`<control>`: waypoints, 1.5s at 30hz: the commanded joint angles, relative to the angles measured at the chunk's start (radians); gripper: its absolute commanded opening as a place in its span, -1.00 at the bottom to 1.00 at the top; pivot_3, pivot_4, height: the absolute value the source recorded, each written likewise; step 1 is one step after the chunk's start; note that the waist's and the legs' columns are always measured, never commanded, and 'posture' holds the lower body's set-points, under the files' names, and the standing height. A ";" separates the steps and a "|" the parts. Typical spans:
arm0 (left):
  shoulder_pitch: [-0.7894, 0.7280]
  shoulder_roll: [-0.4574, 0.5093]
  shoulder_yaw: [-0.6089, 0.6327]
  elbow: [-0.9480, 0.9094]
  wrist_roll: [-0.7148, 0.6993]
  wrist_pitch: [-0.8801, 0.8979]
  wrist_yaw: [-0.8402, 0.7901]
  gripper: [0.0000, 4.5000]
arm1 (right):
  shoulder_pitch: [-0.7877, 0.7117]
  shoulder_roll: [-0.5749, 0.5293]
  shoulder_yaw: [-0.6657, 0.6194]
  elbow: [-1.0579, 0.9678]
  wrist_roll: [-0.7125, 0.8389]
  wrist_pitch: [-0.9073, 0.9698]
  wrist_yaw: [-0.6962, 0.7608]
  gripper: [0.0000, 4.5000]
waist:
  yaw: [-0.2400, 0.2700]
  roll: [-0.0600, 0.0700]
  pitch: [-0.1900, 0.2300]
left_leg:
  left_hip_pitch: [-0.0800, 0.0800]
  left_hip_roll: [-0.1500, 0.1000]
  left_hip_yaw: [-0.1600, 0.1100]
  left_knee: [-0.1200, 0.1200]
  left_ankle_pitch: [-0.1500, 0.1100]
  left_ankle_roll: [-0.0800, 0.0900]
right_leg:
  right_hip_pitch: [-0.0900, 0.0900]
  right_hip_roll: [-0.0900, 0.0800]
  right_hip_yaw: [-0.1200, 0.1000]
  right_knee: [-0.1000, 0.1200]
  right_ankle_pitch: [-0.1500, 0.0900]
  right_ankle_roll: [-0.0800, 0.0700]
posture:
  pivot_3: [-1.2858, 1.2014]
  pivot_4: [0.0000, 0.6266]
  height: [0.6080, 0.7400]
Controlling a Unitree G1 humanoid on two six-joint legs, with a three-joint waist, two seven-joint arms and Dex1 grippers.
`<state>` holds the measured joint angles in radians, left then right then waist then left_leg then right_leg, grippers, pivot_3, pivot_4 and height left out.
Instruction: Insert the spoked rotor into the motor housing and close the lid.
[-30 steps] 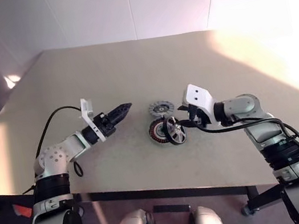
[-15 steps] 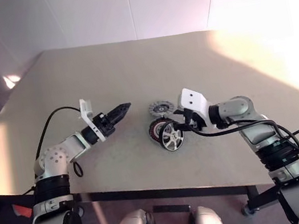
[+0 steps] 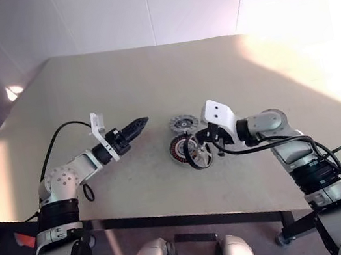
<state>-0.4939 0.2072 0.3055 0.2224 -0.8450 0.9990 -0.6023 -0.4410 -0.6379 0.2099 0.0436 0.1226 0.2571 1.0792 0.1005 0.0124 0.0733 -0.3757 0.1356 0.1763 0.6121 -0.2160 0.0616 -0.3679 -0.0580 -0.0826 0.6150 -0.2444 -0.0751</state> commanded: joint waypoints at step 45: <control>0.050 -0.028 0.014 -0.055 -0.021 -0.045 0.036 0.57 | -0.303 0.082 0.126 0.280 -0.206 -0.252 0.077 -0.97 | -0.003 0.000 0.000 | 0.000 0.000 0.000 0.002 0.000 0.000 | -0.001 0.000 0.000 0.004 0.000 0.000 | 0.03 -1.00 1.00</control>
<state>-0.4376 0.1743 0.3115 0.1953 -0.8473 0.9665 -0.5593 -0.7091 -0.5606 0.3470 0.3311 -0.0889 0.0248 1.1572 0.0975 0.0123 0.0733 -0.3759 0.1357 0.1762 0.6142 -0.2155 0.0613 -0.3692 -0.0580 -0.0825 0.6192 -0.2444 -0.0753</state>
